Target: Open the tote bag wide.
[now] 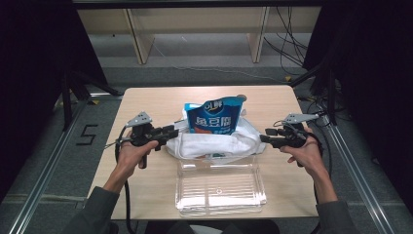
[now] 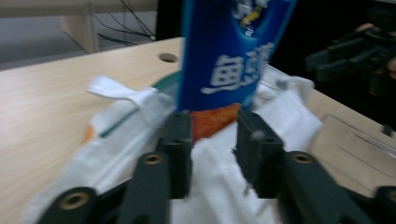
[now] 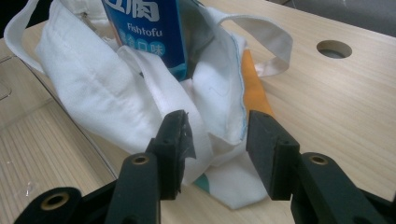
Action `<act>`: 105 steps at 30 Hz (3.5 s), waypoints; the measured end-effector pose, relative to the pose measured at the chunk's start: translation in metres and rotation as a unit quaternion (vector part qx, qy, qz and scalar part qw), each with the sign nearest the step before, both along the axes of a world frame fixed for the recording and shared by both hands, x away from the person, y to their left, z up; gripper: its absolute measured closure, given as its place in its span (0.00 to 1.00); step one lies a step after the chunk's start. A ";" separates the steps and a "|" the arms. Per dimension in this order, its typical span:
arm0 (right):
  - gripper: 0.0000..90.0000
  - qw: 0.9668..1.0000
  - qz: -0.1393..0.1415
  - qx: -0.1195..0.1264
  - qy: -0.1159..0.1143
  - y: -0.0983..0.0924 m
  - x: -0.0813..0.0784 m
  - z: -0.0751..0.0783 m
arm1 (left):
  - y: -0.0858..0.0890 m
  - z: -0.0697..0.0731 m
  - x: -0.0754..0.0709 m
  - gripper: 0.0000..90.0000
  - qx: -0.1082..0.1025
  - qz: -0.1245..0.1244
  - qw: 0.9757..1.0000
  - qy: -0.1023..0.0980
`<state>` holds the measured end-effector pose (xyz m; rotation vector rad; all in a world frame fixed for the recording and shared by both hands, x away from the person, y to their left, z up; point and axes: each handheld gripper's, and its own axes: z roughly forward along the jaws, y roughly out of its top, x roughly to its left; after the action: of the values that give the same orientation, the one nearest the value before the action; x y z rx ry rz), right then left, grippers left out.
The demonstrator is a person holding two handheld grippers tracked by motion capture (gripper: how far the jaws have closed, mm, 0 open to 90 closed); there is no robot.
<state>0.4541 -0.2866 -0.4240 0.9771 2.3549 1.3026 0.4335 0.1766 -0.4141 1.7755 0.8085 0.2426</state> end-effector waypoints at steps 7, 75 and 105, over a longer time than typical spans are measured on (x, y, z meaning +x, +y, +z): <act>0.65 1.000 0.006 0.000 0.023 0.000 -0.001 0.001 | -0.028 -0.028 0.015 0.98 0.065 -0.043 0.997 0.026; 0.59 0.998 -0.051 0.011 0.033 0.001 0.016 -0.003 | -0.017 -0.024 0.011 0.56 0.067 -0.040 0.997 0.025; 0.46 0.999 -0.028 -0.004 -0.019 0.010 0.000 0.028 | 0.037 -0.068 -0.094 0.29 0.125 0.062 0.990 0.029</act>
<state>0.4541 -0.2764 -0.3956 1.0002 2.2856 1.2785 0.3390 0.2136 -0.4821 1.9759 0.9664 0.3899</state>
